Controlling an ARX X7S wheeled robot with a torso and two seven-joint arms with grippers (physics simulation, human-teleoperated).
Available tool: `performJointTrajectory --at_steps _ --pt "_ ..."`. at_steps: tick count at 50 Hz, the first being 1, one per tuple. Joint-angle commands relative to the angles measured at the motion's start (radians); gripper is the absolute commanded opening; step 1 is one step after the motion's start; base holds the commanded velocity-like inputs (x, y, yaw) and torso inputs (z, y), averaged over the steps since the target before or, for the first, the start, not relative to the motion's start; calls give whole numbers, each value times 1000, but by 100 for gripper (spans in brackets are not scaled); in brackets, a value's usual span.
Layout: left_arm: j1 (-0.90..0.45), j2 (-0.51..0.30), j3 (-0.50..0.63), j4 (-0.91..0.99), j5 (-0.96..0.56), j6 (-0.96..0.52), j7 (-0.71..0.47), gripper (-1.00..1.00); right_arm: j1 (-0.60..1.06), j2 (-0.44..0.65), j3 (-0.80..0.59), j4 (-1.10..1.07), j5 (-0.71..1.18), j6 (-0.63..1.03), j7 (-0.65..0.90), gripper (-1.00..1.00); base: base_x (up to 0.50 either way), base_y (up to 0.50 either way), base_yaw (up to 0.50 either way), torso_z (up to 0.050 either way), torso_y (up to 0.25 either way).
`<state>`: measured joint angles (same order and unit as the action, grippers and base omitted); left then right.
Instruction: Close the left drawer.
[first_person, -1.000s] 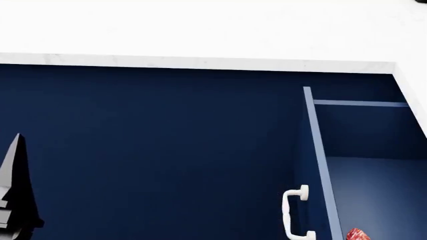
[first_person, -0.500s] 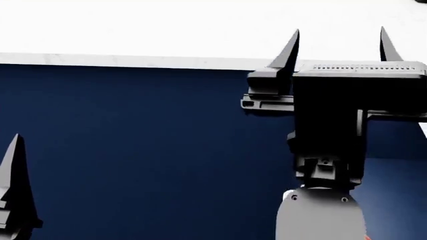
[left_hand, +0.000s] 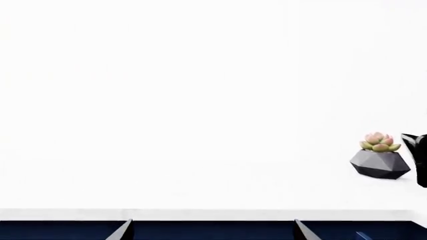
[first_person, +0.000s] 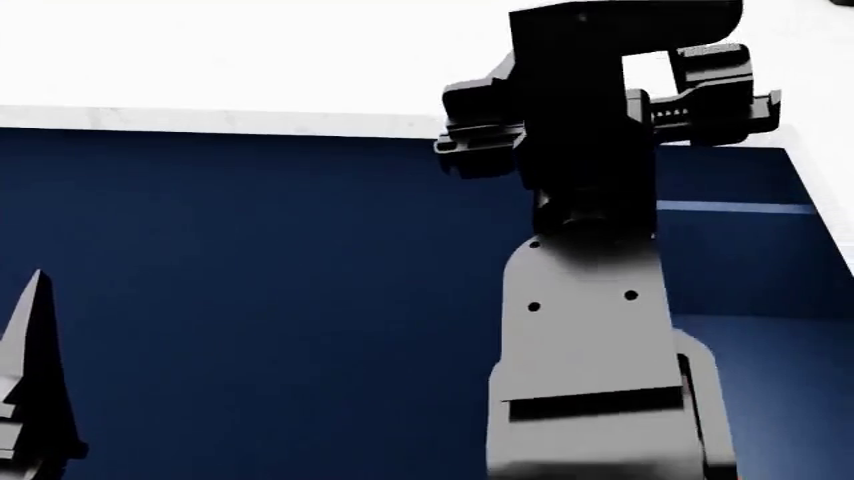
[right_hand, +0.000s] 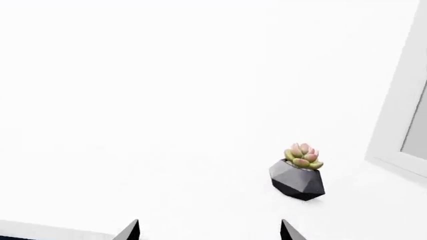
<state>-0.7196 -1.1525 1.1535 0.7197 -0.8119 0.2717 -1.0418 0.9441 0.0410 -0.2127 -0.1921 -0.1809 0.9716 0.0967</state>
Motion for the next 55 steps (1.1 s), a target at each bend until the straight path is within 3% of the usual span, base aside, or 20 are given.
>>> performJointTrajectory --at_steps 1,15,26,40,55 --pt "4 1 0 -2 -1 1 5 100 85 -37 -46 85 122 143 21 100 0 0 0 0 0" --pt "13 -42 -12 44 3 23 -11 100 49 -32 -149 110 383 162 181 100 0 0 0 0 0" --pt "36 -92 -21 80 18 54 -45 100 -36 -33 -276 223 551 42 281 100 0 0 0 0 0" --pt "64 -131 -22 108 38 84 -71 100 -21 -20 -325 366 634 -52 336 100 0 0 0 0 0" --pt "117 -163 4 138 88 114 -73 100 -77 15 -326 288 681 -39 400 100 0 0 0 0 0"
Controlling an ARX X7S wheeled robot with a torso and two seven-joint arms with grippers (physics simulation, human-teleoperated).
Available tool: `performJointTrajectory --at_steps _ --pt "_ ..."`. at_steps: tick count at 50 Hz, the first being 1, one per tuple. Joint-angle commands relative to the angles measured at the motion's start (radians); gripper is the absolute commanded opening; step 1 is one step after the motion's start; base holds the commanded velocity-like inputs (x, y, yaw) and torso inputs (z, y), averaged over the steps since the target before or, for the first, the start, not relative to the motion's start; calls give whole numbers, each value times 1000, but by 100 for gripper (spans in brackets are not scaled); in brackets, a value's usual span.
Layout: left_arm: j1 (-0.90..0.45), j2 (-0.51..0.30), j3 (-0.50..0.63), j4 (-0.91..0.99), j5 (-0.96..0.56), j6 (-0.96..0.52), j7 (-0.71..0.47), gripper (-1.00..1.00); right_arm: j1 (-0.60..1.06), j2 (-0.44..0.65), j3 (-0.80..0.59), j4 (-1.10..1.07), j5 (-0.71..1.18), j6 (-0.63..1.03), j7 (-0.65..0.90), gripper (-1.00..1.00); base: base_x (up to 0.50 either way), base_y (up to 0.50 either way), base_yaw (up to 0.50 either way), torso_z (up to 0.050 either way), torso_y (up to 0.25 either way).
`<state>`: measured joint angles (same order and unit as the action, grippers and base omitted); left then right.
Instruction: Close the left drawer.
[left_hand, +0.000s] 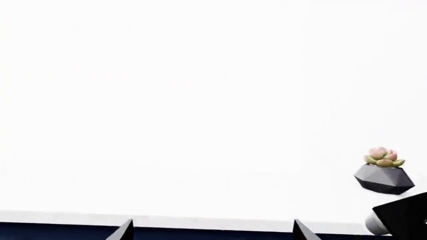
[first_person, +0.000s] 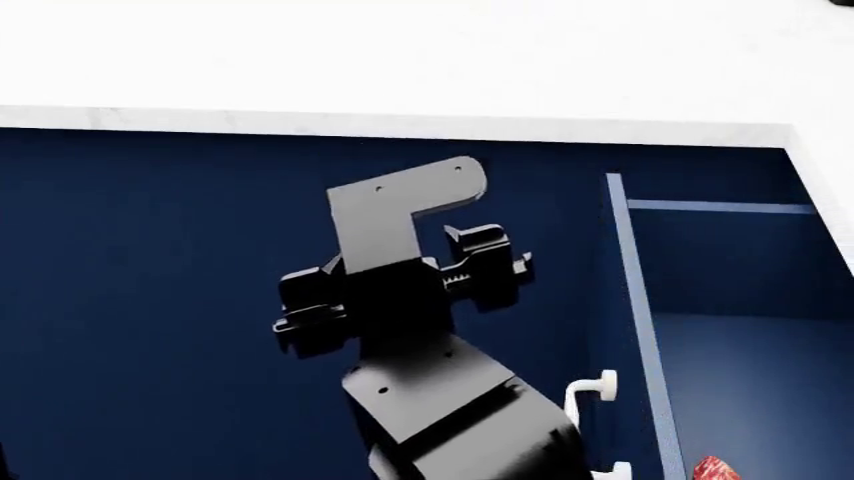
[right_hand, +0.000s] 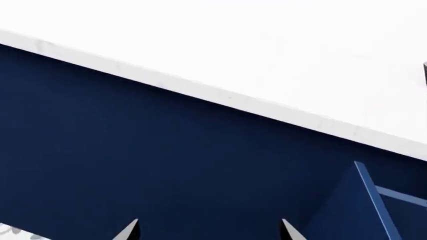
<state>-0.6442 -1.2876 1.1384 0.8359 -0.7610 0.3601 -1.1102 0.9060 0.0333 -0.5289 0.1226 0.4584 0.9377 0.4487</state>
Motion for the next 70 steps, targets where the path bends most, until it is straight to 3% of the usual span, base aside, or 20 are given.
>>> performJointTrajectory --at_steps 1,7,14,29,39,52,60,70 --pt "61 -37 30 21 61 36 -6 100 -54 30 -6 -42 43 -1 61 100 0 0 0 0 0" --pt "155 -195 74 79 175 212 -34 100 -124 48 6 -74 38 23 137 100 0 0 0 0 0" --pt "206 -262 114 89 253 298 -52 100 -162 41 -5 -7 24 -27 147 100 0 0 0 0 0" --pt "199 -239 108 84 232 265 -28 100 -198 24 -29 173 19 -157 115 100 0 0 0 0 0" --pt "169 -173 86 15 170 246 35 100 -208 18 -43 294 13 -236 99 100 0 0 0 0 0" --pt "150 -29 81 -139 149 228 102 100 -179 -28 -52 622 17 -442 63 100 0 0 0 0 0" --pt "150 56 82 -270 144 258 153 100 -131 -32 -229 855 194 -628 76 100 0 0 0 0 0" --pt "164 141 86 -402 157 301 196 100 -93 -32 -416 960 381 -730 87 100 0 0 0 0 0"
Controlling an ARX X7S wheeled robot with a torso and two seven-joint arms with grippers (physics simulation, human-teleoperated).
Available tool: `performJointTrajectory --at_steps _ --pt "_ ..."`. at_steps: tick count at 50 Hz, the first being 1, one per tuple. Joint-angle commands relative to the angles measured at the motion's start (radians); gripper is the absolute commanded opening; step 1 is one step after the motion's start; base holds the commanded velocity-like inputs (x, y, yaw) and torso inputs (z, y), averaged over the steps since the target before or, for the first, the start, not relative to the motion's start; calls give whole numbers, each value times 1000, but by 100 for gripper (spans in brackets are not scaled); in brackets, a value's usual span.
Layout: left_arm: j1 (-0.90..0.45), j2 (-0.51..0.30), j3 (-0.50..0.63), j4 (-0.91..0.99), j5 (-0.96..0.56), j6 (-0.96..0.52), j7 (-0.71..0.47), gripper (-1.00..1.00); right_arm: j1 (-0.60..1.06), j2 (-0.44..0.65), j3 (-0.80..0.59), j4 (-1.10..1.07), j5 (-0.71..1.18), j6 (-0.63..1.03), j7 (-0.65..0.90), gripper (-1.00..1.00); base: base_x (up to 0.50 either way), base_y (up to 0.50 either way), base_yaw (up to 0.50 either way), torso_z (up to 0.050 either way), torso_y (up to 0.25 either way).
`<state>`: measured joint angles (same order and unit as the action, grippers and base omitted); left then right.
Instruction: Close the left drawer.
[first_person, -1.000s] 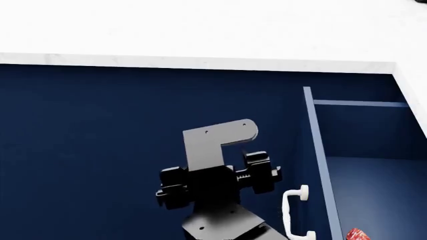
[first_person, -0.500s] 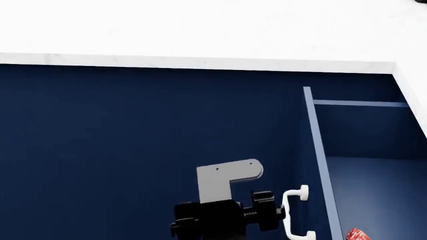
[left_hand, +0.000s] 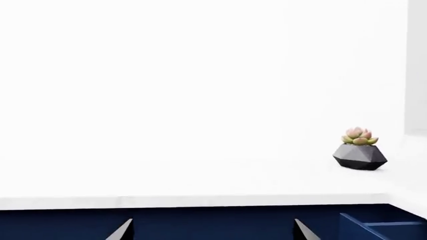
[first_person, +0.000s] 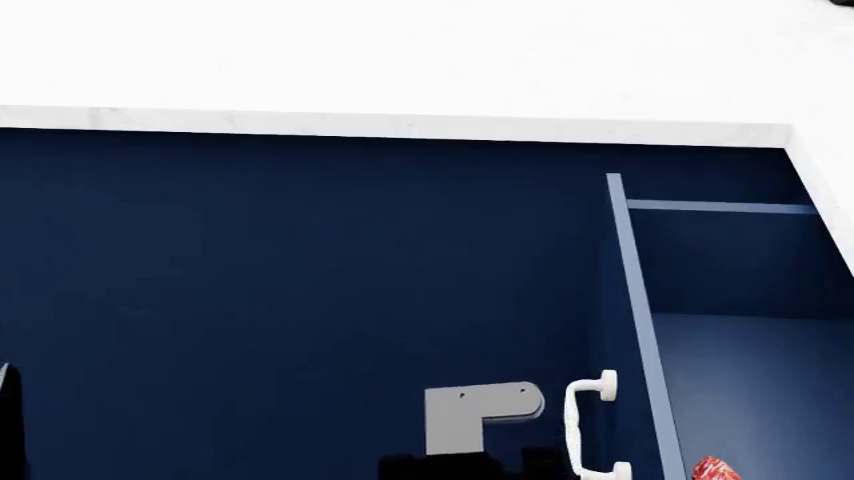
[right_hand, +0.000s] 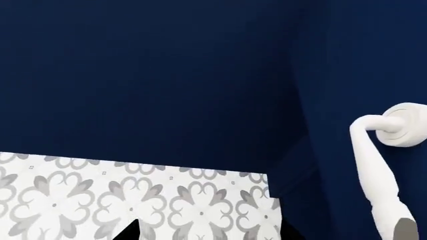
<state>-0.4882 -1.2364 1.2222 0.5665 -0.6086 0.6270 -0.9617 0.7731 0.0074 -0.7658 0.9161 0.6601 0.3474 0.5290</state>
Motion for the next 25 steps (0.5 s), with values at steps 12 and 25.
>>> performJointTrajectory --at_steps 12,25 --pt "35 136 5 -197 36 59 51 100 74 -5 -348 249 354 -219 13 100 0 0 0 0 0" --pt "26 151 4 -140 58 -9 10 100 71 117 -348 23 380 -152 102 100 0 0 0 0 0"
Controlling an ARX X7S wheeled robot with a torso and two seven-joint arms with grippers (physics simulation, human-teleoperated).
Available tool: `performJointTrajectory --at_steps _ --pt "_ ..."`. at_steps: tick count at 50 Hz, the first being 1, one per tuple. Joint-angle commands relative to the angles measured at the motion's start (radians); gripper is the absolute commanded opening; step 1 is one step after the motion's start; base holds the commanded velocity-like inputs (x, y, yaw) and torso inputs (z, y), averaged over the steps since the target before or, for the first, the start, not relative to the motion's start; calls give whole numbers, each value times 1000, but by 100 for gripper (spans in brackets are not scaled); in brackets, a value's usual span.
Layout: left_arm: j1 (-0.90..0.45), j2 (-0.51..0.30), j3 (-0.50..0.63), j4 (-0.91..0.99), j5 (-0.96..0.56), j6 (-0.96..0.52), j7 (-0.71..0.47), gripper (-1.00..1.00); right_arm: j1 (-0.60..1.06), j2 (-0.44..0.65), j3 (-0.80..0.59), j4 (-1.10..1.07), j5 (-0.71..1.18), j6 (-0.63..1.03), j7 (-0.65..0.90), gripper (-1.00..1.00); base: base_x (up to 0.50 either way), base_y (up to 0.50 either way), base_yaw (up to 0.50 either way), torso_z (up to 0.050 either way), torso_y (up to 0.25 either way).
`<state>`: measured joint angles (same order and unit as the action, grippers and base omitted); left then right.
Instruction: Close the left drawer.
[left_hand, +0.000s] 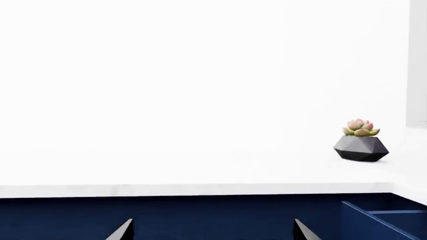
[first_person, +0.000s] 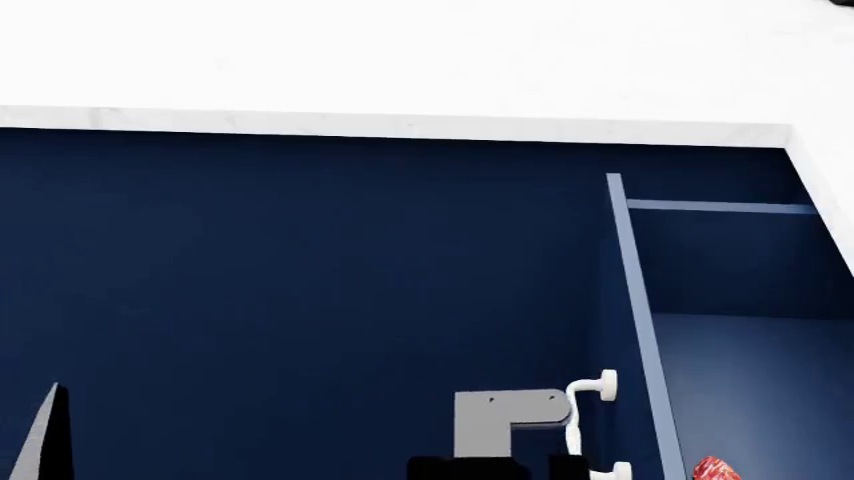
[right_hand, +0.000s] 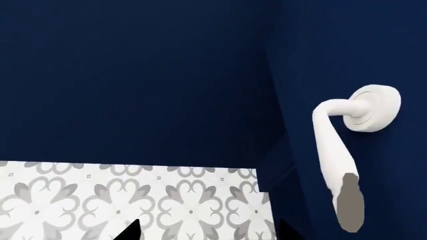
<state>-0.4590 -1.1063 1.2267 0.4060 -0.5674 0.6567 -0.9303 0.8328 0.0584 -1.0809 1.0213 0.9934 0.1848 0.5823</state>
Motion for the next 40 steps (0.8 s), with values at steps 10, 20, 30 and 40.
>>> performJointTrajectory --at_steps 10,20,30,40 --pt "-32 34 -4 92 15 -129 -55 100 11 96 -30 -119 53 24 62 100 0 0 0 0 1" --pt "-60 40 -10 134 -1 -187 -67 100 9 116 -19 -131 63 27 65 100 0 0 0 0 0" --pt "-106 77 -17 166 -28 -271 -80 100 4 181 5 -183 85 37 91 100 0 0 0 0 1" --pt "-175 154 -25 176 -63 -376 -95 100 -11 254 37 -223 112 36 111 100 0 0 0 1 1"
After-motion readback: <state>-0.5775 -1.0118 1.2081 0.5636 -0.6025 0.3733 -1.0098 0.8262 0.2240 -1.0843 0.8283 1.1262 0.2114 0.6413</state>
